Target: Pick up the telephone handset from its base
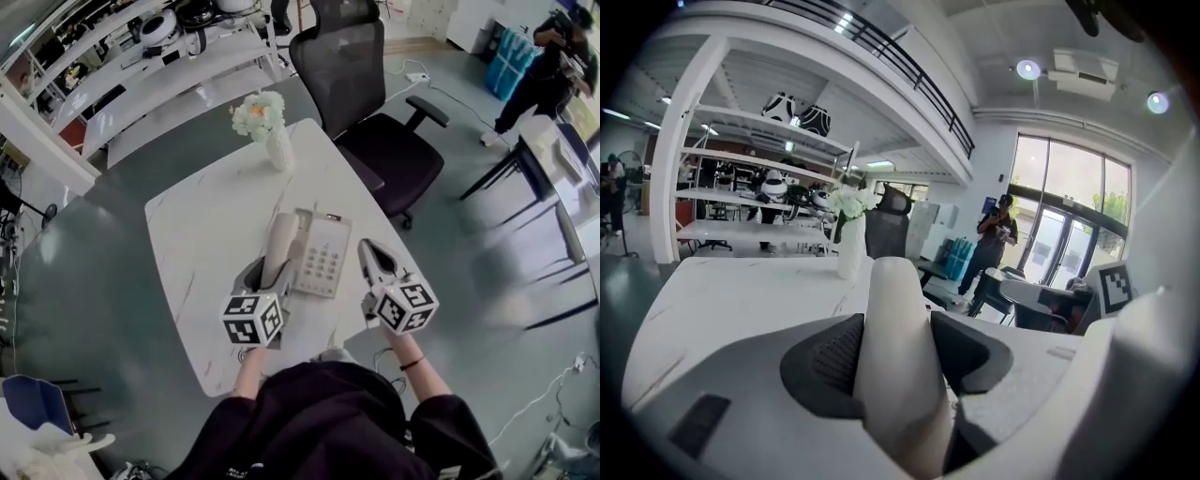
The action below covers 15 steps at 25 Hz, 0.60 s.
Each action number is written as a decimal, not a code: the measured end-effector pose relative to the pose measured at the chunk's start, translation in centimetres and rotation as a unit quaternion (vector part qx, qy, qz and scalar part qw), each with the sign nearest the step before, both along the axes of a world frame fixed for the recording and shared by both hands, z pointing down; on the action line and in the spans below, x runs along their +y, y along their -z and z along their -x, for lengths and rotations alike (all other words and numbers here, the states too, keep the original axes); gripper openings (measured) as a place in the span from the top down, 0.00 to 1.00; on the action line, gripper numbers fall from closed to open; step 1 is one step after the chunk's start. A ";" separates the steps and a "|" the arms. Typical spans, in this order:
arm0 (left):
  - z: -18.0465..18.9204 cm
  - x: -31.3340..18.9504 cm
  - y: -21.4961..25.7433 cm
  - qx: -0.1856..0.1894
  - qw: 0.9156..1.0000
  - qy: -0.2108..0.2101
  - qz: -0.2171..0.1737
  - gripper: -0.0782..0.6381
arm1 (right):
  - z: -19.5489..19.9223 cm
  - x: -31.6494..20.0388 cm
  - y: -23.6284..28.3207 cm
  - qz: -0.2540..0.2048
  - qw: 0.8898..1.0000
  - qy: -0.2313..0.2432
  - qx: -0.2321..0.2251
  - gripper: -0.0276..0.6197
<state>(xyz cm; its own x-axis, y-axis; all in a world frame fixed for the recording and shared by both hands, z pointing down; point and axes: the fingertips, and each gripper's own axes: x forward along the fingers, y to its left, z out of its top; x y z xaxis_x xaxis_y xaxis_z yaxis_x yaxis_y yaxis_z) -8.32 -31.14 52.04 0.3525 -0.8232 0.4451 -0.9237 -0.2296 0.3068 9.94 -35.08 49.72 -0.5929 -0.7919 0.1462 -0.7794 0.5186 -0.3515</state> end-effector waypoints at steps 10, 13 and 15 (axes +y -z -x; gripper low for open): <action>1.6 1.8 3.0 0.020 0.998 0.026 -0.050 0.59 | 0.8 0.6 2.0 -0.028 0.999 0.025 -0.017 0.97; 2.1 2.4 4.0 0.029 0.997 0.034 -0.069 0.59 | 0.9 0.8 2.5 -0.033 0.999 0.028 -0.022 0.97; 2.6 2.8 4.6 0.033 0.995 0.041 -0.081 0.59 | 0.9 0.8 2.9 -0.037 0.999 0.028 -0.025 0.97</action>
<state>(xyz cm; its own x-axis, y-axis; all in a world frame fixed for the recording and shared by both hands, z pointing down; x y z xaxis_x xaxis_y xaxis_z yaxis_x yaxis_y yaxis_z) -10.88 -28.37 47.42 0.3057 -0.9096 0.2816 -0.9204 -0.2065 0.3320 9.00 -34.29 46.83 -0.6418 -0.7646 0.0585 -0.7310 0.5870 -0.3479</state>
